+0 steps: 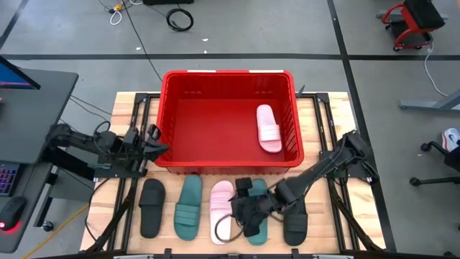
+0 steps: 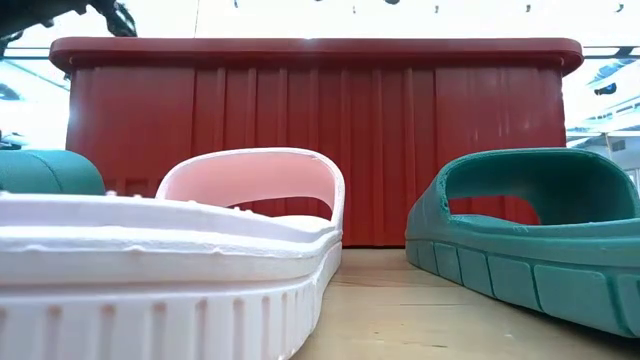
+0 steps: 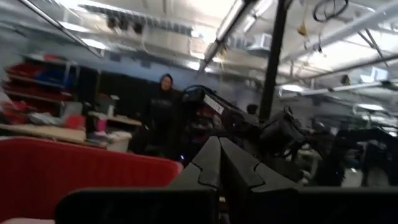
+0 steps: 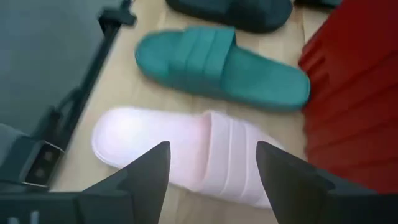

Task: Pick and place slides into bin
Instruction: Stack the pink slipper on top of the other pink slipper in the red bin

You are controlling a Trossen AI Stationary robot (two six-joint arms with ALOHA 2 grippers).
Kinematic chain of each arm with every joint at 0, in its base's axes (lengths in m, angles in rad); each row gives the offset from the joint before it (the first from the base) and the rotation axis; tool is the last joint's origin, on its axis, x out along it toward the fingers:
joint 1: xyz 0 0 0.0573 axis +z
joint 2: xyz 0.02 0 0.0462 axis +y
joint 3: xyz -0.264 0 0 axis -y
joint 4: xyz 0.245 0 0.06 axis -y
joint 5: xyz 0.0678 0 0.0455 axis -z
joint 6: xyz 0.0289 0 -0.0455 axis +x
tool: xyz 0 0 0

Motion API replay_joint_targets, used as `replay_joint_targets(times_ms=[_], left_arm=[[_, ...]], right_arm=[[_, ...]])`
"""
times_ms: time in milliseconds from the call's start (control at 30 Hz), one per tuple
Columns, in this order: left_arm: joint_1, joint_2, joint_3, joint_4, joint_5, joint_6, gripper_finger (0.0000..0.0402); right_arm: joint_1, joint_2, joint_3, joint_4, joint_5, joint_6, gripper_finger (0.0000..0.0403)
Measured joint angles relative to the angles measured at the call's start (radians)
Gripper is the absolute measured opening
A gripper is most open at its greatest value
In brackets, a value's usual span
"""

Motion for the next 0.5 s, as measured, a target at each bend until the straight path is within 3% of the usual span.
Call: replay_joint_targets(times_ms=[333,500], left_arm=[[-0.077,0.264,0.139,0.084,-0.008,-0.046,0.0019],[-0.093,0.324,0.181,0.085,0.003,-0.201,0.0028]], right_arm=[[0.056,0.133,0.0,0.069,0.171,0.131,0.0244],[0.036,0.194,0.0,0.089,0.207,0.004,0.0244]])
